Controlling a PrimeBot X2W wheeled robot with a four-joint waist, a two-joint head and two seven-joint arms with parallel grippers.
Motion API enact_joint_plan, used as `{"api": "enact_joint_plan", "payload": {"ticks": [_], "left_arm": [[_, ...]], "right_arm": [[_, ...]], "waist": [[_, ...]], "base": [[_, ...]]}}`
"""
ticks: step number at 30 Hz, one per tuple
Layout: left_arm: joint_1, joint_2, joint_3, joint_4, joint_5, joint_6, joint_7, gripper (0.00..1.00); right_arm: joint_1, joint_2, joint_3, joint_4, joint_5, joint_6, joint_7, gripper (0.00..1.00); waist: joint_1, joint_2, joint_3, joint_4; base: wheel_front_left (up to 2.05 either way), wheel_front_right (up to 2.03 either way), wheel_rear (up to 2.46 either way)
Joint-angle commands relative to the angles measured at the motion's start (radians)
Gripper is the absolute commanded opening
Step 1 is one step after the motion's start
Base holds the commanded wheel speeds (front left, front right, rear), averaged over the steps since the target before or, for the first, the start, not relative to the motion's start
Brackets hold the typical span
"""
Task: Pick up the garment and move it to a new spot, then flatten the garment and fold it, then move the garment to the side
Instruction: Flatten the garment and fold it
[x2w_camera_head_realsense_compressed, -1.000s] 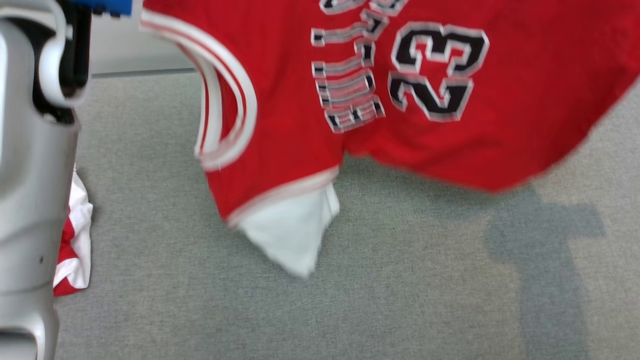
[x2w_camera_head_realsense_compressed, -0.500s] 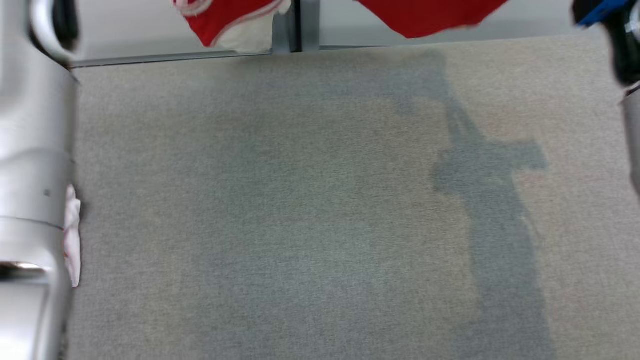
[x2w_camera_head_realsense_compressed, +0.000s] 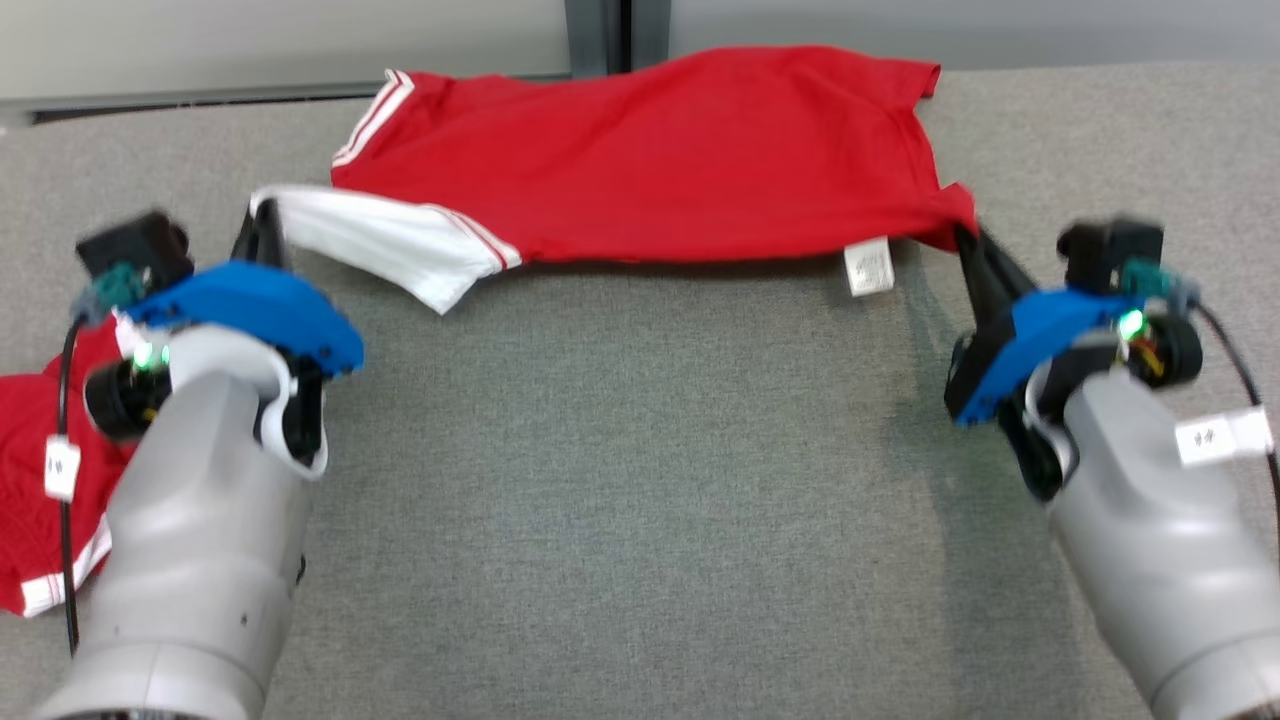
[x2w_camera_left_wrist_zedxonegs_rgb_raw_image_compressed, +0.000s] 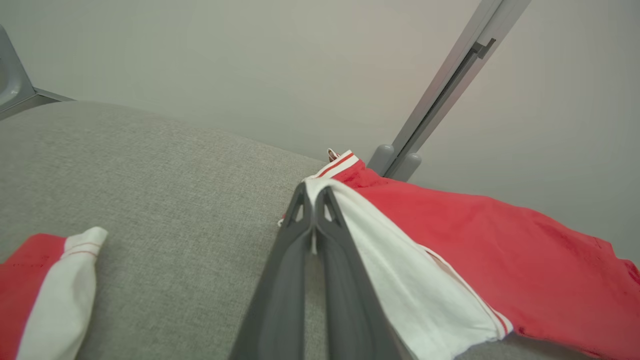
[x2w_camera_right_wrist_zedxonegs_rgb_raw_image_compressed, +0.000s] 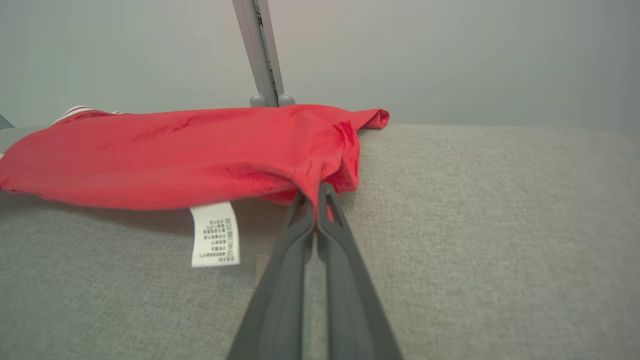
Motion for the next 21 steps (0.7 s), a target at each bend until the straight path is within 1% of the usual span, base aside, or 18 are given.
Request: {"api": "enact_joint_plan", "payload": {"ticks": [1,6,10,15,18,19,21], "left_arm": [[0.047,0.008,0.027,-0.04,-0.008,0.001,-0.008,0.0],[0.259,0.007,0.094,-0.19,0.015,0.011,-0.007,0.0],[0.428,-0.001,0.114,-0.324,0.063,0.017,-0.007,0.0],[0.637,-0.015,0.094,-0.494,0.107,0.025,-0.007,0.0],[0.767,-0.01,0.075,-0.626,0.118,0.052,0.034,0.0],[0.767,-0.01,0.075,-0.626,0.118,0.052,0.034,0.0],[0.845,0.001,0.069,-0.741,0.121,0.074,0.084,0.0]], "right_arm": [[0.058,-0.01,0.011,-0.019,0.027,0.0,-0.009,0.0],[0.242,-0.044,0.012,-0.142,0.078,0.0,-0.011,0.0],[0.392,-0.083,-0.011,-0.251,0.089,-0.001,-0.012,0.0],[0.564,-0.105,-0.047,-0.37,0.075,-0.001,-0.012,0.0],[0.647,-0.119,-0.06,-0.418,0.065,-0.001,-0.012,0.0],[0.647,-0.119,-0.06,-0.418,0.065,-0.001,-0.012,0.0],[0.696,-0.126,-0.078,-0.454,0.057,-0.001,-0.002,0.0]], "waist": [[-0.0001,-0.0002,-0.023,-0.011],[-0.0001,-0.0002,-0.094,-0.013],[-0.0001,-0.0002,-0.151,-0.002],[-0.0001,-0.0002,-0.198,0.003],[-0.0001,-0.0002,-0.211,0.002],[-0.0001,-0.0002,-0.211,0.002],[-0.0001,-0.0002,-0.217,0.009]], "base": [[0.0,0.0,0.0],[0.0,0.0,0.0],[0.0,0.0,0.0],[0.0,0.0,0.0],[0.0,0.0,0.0],[0.0,0.0,0.0],[0.0,0.0,0.0]]}}
